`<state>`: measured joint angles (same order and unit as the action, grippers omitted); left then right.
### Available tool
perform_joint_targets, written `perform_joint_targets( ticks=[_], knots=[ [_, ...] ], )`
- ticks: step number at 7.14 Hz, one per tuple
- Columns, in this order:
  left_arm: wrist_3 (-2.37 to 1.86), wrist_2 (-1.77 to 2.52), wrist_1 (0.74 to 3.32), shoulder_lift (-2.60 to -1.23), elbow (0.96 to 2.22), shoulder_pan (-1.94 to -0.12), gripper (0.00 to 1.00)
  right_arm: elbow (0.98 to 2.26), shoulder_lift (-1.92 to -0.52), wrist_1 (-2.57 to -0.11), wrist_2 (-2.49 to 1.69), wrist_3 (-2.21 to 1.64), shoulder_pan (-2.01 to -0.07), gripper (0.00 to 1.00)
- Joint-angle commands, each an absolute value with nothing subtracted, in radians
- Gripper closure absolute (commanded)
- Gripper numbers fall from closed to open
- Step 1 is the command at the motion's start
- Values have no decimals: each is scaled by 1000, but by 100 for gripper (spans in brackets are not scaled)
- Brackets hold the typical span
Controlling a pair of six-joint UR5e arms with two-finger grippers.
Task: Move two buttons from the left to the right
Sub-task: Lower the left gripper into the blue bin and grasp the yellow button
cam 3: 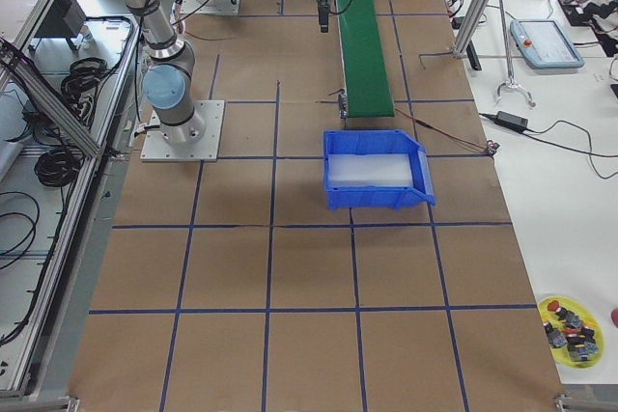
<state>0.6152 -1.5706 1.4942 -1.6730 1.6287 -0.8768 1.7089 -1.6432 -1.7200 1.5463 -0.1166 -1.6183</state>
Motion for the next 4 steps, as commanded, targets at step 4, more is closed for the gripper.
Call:
perform_joint_targets(
  ticks=[4],
  knots=[
    [649, -1557, 1174, -1733, 1837, -873, 1, 1712, -1643, -1720, 1546, -117, -1618, 0]
  ],
)
